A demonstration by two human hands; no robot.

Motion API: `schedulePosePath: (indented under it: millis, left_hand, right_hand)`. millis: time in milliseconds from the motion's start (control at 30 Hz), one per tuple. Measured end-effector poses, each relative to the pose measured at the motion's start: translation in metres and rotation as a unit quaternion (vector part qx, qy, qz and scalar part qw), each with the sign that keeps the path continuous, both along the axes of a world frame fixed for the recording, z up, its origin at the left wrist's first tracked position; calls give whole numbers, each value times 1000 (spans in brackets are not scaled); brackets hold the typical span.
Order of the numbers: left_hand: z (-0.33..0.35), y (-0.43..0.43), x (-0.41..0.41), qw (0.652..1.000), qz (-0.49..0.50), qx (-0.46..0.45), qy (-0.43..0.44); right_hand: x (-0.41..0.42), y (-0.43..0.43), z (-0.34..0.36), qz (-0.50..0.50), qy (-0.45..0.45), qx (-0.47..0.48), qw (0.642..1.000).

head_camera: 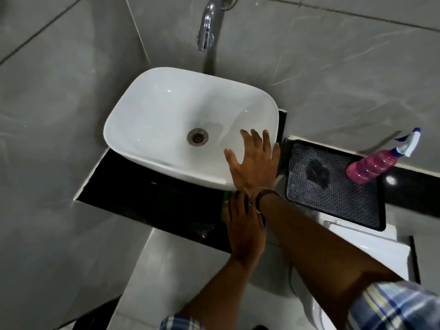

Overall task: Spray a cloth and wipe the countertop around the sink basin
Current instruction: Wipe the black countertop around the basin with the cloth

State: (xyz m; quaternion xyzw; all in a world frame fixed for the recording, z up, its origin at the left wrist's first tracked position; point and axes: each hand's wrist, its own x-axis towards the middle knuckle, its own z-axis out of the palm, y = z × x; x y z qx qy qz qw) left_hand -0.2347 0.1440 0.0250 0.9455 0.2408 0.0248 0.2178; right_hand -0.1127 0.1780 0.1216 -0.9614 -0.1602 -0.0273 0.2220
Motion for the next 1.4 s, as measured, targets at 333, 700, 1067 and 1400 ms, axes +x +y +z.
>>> schedulePosePath:
  millis: [333, 700, 1067, 1400]
  left_hand:
    - [-17, 64, -65, 989, -120, 44, -67]
    - [-1, 377, -130, 996, 29, 81, -2]
    - [-19, 253, -146, 992, 68, 51, -98]
    - [-13, 17, -106, 998, -62, -1, -23]
  right_hand:
    - [3, -3, 0, 13, -13, -14, 1000]
    - [5, -2, -6, 7, -32, -10, 999]
    - [-1, -1, 1, -3, -23, -9, 1000]
    - [1, 0, 2, -4, -10, 5, 1000]
